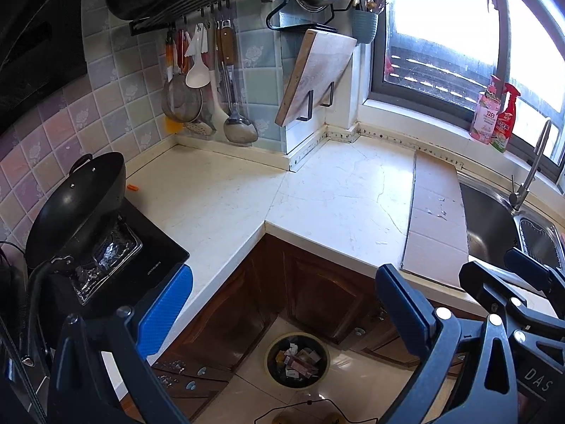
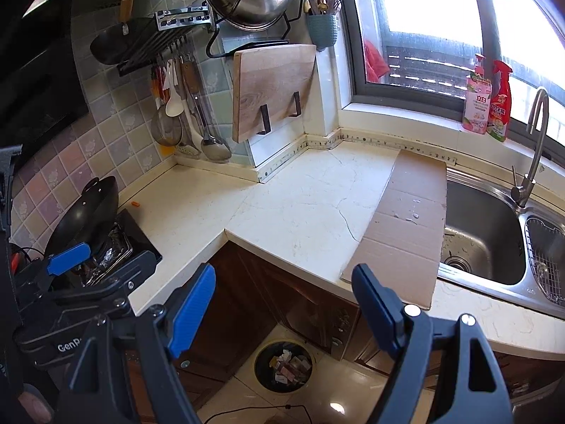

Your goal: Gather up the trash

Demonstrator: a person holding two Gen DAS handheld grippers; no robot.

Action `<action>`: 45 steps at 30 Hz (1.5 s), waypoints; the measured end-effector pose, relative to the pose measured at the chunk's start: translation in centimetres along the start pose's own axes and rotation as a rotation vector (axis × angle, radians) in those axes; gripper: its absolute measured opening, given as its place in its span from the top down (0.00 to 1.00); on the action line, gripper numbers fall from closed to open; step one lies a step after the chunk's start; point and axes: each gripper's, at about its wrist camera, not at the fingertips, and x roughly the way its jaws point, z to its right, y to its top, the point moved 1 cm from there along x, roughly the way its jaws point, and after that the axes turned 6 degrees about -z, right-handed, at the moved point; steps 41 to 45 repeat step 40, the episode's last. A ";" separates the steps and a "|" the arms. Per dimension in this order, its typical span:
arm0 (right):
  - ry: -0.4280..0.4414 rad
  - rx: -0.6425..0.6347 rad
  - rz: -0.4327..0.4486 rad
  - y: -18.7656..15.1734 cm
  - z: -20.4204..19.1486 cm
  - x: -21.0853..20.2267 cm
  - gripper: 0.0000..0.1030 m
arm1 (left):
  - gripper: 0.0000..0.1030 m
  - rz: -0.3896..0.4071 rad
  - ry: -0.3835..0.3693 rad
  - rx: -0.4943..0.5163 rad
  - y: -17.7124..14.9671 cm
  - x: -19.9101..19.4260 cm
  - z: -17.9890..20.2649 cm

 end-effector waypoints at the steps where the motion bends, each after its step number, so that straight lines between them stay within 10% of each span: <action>1: 0.000 -0.001 0.001 0.0 0.0 0.0 0.22 | 0.01 0.000 0.001 -0.001 0.0 0.0 -0.1; 45: 0.004 -0.005 0.006 1.5 0.9 0.6 0.22 | 0.01 0.005 0.020 0.006 0.9 0.5 0.1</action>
